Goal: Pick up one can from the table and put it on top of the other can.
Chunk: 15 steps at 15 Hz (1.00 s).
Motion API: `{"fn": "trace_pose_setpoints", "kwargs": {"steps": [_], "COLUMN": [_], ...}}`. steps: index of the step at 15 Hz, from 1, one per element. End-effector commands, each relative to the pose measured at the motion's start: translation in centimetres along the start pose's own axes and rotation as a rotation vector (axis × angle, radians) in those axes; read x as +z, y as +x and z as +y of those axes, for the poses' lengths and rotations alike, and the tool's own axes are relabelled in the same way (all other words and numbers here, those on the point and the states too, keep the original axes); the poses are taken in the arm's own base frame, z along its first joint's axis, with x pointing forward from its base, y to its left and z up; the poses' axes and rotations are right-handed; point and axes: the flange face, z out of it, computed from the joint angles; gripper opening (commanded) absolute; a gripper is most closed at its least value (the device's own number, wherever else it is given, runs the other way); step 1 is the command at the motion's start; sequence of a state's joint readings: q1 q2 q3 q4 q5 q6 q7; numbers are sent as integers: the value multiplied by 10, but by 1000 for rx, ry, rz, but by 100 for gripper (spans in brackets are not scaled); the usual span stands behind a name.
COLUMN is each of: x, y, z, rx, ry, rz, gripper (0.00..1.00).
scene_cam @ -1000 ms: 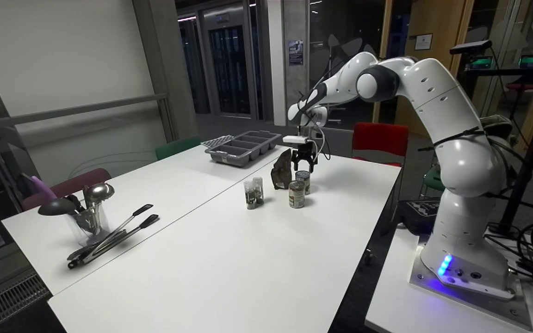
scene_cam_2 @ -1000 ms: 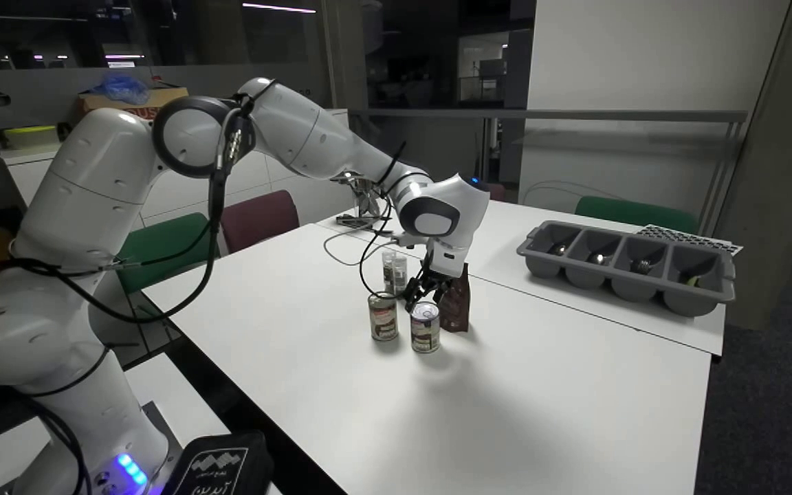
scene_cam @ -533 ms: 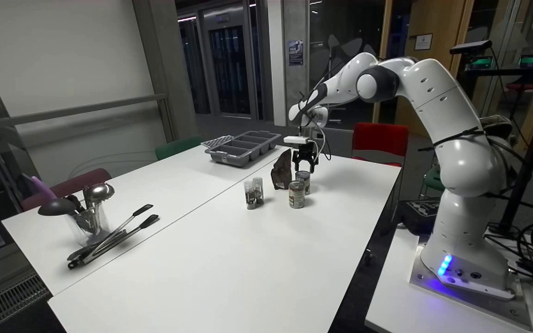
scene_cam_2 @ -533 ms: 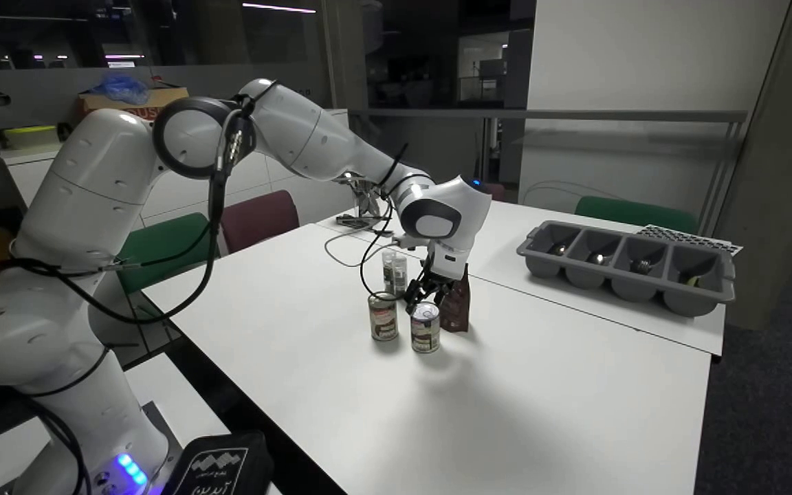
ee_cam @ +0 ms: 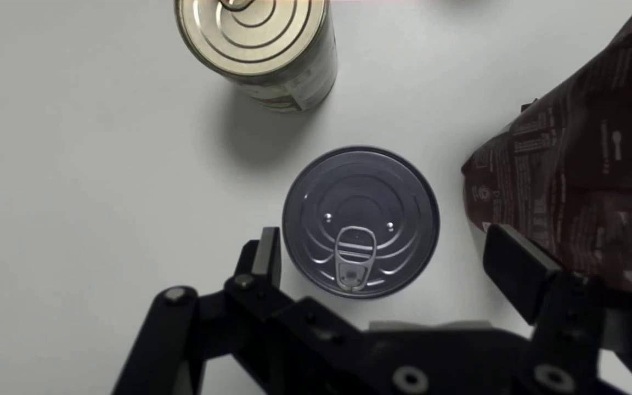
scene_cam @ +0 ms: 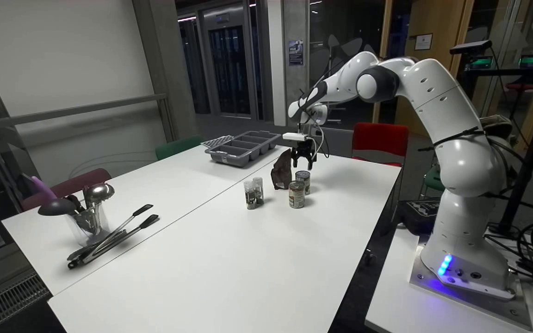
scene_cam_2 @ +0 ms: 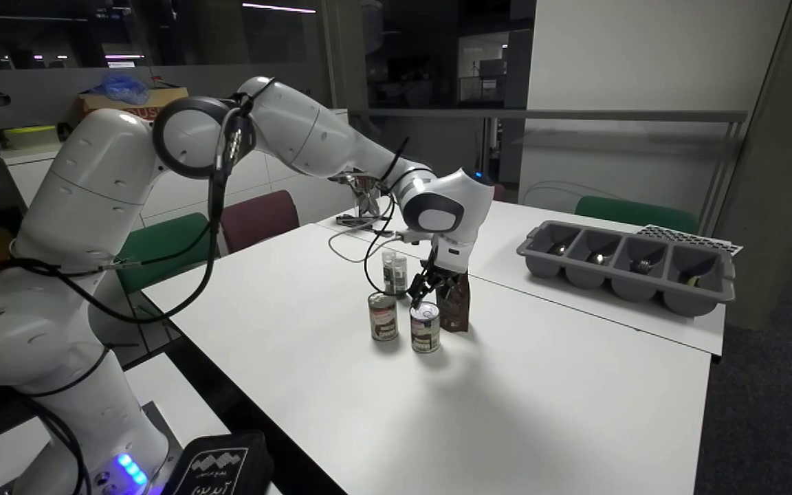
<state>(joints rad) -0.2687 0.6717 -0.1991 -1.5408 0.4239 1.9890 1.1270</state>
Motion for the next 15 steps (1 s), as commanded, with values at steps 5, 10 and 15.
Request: {"fn": "trace_pose_setpoints", "kwargs": {"steps": [5, 10, 15], "x": [-10, 0, 8], "y": [3, 3, 6], "z": [-6, -4, -9], "rx": [-11, -20, -24], "ry": [-19, -53, -53], "rz": [-23, -37, -26], "gripper": [100, 100, 100]}}
